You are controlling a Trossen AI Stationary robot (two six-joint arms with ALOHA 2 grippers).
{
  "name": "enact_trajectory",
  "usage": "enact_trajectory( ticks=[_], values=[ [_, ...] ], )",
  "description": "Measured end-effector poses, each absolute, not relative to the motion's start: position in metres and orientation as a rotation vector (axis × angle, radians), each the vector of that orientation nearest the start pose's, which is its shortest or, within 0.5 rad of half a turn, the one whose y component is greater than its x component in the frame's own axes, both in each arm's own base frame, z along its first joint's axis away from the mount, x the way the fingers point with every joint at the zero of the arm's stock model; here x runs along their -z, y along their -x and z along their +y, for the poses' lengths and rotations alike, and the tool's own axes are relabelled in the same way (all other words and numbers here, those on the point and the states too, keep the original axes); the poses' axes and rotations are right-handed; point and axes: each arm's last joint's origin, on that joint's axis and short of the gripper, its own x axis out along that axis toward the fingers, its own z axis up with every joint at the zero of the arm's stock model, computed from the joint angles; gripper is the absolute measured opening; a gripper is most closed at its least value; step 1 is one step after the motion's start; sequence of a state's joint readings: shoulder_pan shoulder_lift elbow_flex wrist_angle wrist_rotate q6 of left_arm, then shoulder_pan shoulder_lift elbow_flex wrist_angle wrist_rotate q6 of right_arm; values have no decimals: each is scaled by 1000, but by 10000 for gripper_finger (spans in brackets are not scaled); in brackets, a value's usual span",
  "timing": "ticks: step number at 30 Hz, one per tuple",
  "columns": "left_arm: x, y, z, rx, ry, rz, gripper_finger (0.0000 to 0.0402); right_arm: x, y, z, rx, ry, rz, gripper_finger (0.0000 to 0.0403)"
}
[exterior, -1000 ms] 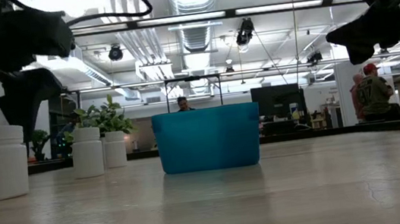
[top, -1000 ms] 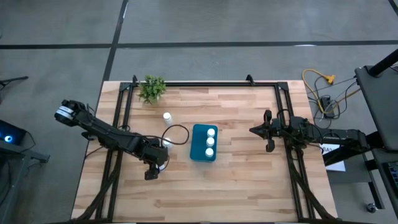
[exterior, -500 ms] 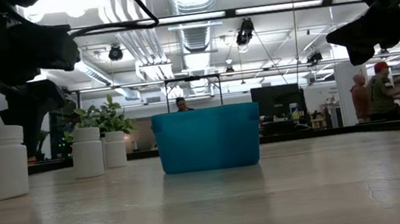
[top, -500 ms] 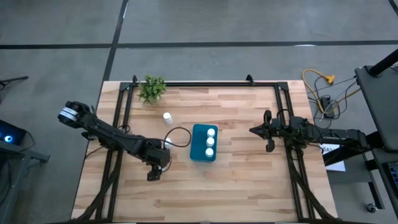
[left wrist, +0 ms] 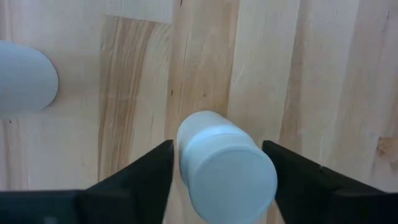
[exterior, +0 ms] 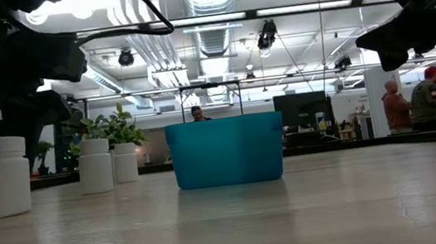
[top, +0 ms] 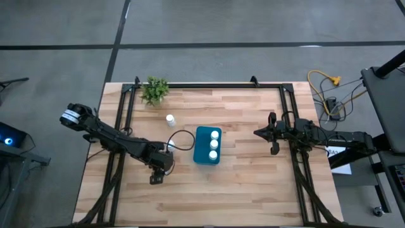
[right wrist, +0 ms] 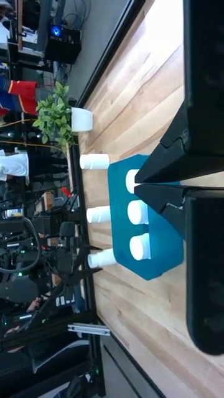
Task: Pick and place pill bottles into a basket
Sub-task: Put the white pill bottle into the blue container
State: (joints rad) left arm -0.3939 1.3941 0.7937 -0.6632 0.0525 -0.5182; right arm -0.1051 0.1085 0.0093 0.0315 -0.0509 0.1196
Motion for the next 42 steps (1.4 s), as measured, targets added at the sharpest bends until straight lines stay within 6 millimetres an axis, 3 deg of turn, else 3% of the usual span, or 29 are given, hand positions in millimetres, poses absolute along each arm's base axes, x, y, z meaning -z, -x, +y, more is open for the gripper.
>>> enact_trajectory(
  ticks=[5, 12, 29, 42],
  values=[
    [-183, -220, -93, 51, 227, 1309, 161, -161, -103, -9, 58, -118, 67, 9],
    [-188, -222, -94, 50, 258, 1310, 161, -161, -103, -9, 58, -117, 67, 8],
    [-252, -244, -96, 33, 220, 1199, 161, -161, -103, -9, 58, -117, 66, 9],
    [-285, -258, -66, -22, 220, 1165, 161, -161, -103, -9, 59, -129, 62, 9]
  ],
)
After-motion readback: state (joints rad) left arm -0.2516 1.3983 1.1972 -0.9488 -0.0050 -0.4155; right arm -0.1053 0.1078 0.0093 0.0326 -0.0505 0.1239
